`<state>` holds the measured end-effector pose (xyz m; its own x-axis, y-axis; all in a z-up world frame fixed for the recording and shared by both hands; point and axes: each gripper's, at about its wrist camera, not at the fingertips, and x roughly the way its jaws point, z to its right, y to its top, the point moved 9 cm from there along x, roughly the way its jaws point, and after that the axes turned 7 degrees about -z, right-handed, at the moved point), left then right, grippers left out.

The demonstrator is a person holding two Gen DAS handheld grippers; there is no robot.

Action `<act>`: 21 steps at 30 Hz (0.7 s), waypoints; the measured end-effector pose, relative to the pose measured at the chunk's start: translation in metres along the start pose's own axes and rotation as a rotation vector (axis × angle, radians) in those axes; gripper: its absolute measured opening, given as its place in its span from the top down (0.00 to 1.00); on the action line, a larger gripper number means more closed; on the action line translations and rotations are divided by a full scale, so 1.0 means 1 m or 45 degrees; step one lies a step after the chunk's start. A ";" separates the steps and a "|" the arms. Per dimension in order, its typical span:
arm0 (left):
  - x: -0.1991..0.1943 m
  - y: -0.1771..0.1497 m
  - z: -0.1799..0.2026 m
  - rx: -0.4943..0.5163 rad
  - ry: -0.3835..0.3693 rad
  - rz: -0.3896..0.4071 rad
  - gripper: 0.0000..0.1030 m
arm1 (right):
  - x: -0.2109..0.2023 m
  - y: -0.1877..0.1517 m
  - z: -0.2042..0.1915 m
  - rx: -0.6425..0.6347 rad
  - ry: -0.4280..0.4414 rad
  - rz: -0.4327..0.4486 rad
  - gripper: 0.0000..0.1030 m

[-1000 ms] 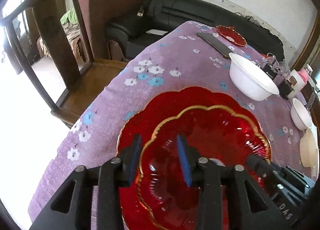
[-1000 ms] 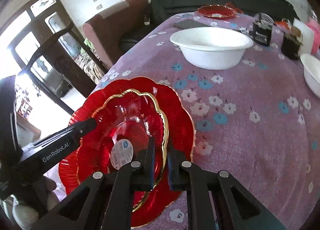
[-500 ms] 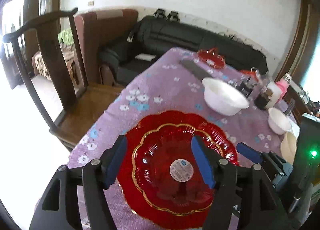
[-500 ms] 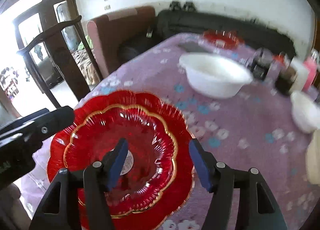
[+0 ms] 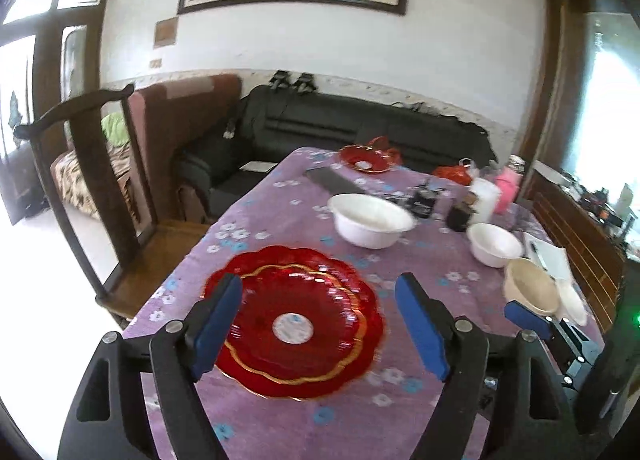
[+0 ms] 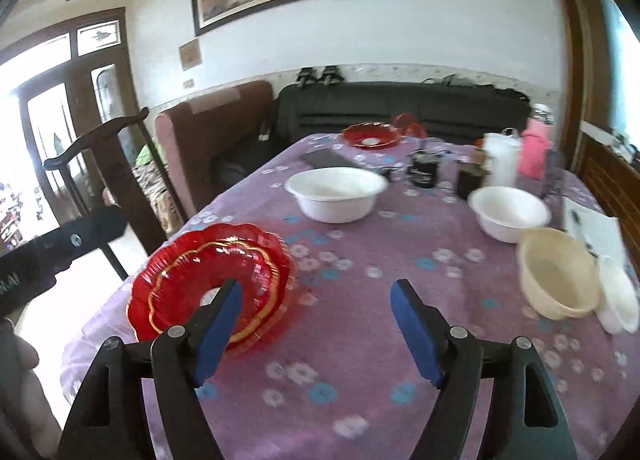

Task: Organize plates and bowls
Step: 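Withdraw the right tool from the red plate stack toward the white plates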

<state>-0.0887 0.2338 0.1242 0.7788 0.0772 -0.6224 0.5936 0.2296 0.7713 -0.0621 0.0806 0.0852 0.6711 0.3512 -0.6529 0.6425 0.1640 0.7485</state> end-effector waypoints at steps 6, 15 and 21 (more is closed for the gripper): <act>-0.044 0.001 0.037 0.062 -0.024 0.127 0.15 | -0.050 -0.006 0.031 0.035 -0.084 0.095 0.14; -0.096 0.007 0.072 0.143 0.009 0.363 0.00 | -0.120 0.005 0.053 -0.034 -0.263 0.319 0.07; -0.087 -0.006 0.098 0.252 -0.034 0.301 0.00 | -0.115 0.001 0.067 0.002 -0.260 0.279 0.05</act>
<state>-0.1405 0.1310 0.1864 0.9035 0.0794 -0.4212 0.4214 0.0144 0.9067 -0.1135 -0.0213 0.1531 0.8544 0.1853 -0.4854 0.4744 0.1031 0.8743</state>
